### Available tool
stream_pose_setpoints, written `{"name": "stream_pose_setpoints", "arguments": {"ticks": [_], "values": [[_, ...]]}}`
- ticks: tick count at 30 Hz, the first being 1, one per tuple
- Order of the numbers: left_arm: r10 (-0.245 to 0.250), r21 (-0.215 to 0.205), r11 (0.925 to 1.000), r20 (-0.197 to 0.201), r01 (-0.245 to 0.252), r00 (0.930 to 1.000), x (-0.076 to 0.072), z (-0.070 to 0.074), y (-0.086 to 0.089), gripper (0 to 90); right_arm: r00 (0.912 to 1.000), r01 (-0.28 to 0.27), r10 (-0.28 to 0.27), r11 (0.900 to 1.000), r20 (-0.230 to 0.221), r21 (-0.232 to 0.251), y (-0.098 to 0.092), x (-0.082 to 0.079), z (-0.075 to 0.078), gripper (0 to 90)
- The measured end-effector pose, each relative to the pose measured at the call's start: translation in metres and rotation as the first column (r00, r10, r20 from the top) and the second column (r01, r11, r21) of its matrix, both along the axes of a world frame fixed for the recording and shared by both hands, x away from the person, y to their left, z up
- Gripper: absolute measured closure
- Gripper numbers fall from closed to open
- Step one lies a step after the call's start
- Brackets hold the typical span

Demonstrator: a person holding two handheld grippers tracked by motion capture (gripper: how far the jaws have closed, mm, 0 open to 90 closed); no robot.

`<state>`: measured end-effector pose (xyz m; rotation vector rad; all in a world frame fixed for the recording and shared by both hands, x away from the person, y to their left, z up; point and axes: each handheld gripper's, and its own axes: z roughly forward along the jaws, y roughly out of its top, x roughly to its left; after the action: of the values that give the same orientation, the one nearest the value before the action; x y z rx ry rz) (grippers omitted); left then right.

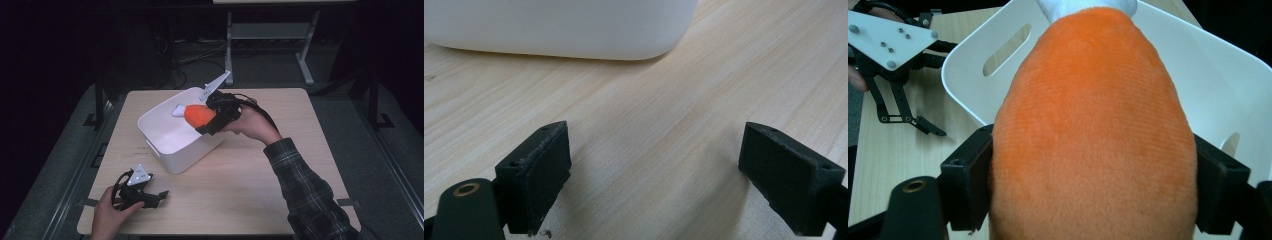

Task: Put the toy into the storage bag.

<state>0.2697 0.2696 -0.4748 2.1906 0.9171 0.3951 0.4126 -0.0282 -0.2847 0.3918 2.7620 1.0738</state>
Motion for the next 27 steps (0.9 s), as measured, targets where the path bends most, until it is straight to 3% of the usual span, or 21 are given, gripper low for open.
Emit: {"name": "stream_pose_setpoints", "arguments": {"ticks": [27], "values": [[-0.002, 0.002, 1.0, -0.002, 0.002, 1.0, 0.0, 0.0, 0.0, 12.5, 0.9979, -0.064, 0.064, 0.997, -0.01, -0.032, 0.064, 0.013, -0.007, 20.1]]}}
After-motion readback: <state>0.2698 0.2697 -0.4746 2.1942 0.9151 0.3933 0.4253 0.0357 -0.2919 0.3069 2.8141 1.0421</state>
